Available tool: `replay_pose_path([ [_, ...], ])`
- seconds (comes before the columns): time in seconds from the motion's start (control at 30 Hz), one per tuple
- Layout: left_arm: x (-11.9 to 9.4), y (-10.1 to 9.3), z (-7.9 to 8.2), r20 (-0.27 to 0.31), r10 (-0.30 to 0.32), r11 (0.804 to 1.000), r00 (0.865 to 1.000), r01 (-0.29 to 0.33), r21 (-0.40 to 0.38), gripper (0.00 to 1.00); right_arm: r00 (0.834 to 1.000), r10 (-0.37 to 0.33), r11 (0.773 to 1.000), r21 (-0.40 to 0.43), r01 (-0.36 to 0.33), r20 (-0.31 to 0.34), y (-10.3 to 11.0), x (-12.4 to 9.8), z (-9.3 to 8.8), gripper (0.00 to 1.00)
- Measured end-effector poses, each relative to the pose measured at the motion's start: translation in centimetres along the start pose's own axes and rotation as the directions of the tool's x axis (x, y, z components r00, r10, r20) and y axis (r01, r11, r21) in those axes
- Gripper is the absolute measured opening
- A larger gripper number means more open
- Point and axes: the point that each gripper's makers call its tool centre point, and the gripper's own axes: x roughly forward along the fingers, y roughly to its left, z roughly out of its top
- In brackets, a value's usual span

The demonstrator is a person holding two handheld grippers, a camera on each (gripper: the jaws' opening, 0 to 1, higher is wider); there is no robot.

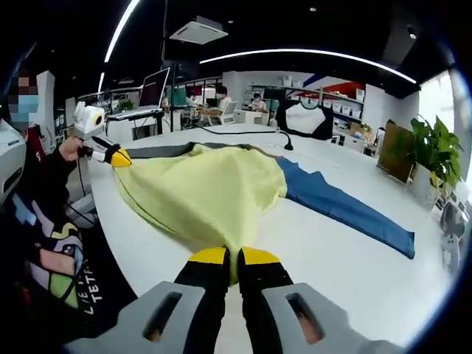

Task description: Fold the garment on the visible template until the final outline fits inside the template.

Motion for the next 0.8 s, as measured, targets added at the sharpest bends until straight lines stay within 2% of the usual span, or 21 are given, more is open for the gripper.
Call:
replay_pose_path([
  [0.13, -0.7, -0.4, -0.5, -0.021, 0.0, 1.0, 1.0, 0.001, 0.014, 0.0, 0.999, -0.005, 0.999, -0.042, 0.003, -0.046, 0.5, -0.3, -0.8, 0.02],
  [0.33, -1.4, -0.6, -1.3, -0.049, 0.01, 1.0, 0.999, -0.009, 0.017, 0.0, 0.994, 0.026, 0.998, -0.047, -0.031, -0.105, 1.7, -0.7, -2.0, 0.02],
  [0.5, -1.8, -1.1, -2.0, -0.067, -0.012, 1.0, 0.998, 0.012, 0.007, 0.0, 0.991, 0.039, 0.999, 0.021, -0.036, -0.129, 1.8, -1.3, -2.6, 0.02],
  [0.63, -1.9, -1.5, -1.4, -0.037, -0.039, 0.999, 0.999, 0.038, -0.018, 0.0, 0.989, 0.026, 0.999, 0.038, -0.021, -0.142, 1.5, -1.6, -2.9, 0.02],
  [0.8, -1.7, -2.5, -1.4, -0.043, -0.062, 0.998, 0.997, 0.062, -0.007, 0.0, 0.99, 0.017, 0.998, 0.062, -0.009, -0.137, 0.9, -2.6, -3.1, 0.02],
])
